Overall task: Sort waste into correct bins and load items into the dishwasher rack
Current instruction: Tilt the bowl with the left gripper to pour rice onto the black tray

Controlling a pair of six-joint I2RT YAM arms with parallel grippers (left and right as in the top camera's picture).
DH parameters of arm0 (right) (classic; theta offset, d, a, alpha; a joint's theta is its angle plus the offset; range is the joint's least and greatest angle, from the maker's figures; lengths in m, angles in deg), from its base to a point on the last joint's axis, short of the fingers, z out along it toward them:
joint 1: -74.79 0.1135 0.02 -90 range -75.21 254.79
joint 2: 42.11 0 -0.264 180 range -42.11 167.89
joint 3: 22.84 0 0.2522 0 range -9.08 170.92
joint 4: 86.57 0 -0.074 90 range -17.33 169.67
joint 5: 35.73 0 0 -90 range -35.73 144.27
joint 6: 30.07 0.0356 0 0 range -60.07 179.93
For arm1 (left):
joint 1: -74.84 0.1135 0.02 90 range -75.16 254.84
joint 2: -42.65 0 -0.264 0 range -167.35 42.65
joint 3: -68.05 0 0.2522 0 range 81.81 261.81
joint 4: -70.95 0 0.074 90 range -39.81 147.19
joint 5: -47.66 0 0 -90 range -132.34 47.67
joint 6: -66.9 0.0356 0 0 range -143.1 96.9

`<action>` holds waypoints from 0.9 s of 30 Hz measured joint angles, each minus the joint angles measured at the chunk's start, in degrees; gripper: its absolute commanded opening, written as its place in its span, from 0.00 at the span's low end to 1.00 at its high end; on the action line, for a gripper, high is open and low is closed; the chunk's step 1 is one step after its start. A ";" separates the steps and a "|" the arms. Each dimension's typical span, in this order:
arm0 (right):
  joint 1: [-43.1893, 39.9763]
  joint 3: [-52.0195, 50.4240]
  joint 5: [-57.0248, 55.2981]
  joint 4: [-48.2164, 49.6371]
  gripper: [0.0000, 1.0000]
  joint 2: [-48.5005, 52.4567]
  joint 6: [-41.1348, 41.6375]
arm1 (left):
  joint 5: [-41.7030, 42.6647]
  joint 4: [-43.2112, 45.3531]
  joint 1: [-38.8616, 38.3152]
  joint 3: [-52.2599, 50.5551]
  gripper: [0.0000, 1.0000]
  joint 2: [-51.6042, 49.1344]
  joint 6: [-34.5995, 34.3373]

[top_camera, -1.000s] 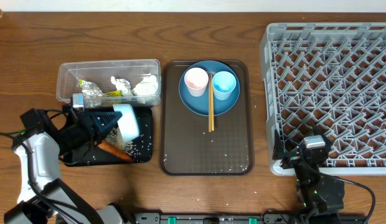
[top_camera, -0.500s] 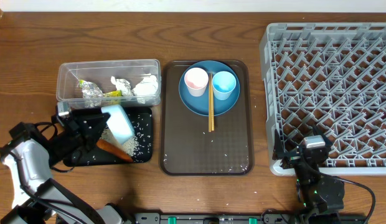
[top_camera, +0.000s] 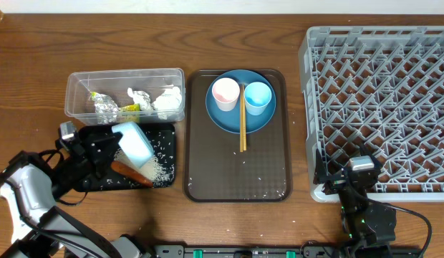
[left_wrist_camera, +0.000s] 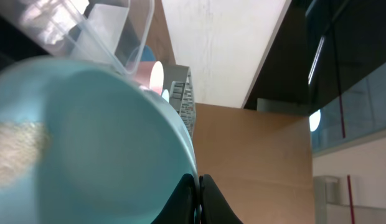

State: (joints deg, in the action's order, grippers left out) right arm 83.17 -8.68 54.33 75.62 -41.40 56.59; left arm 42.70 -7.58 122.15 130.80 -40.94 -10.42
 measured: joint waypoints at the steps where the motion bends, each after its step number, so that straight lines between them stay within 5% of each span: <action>1: 0.00 0.00 0.00 0.00 0.99 0.00 -0.02 | -0.17 0.00 0.39 -0.02 0.06 0.00 0.24; 8: 0.00 0.00 0.00 0.02 0.99 0.00 0.00 | -1.73 -6.19 1.81 -0.02 0.06 -0.04 3.39; 27: 0.00 0.00 0.00 0.00 0.99 0.00 0.00 | -2.89 -5.42 2.47 -0.04 0.06 -0.31 8.39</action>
State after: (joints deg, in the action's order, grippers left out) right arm 83.17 -8.68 54.33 75.62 -41.40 56.59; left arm 39.81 -13.00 124.62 130.76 -41.25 -2.02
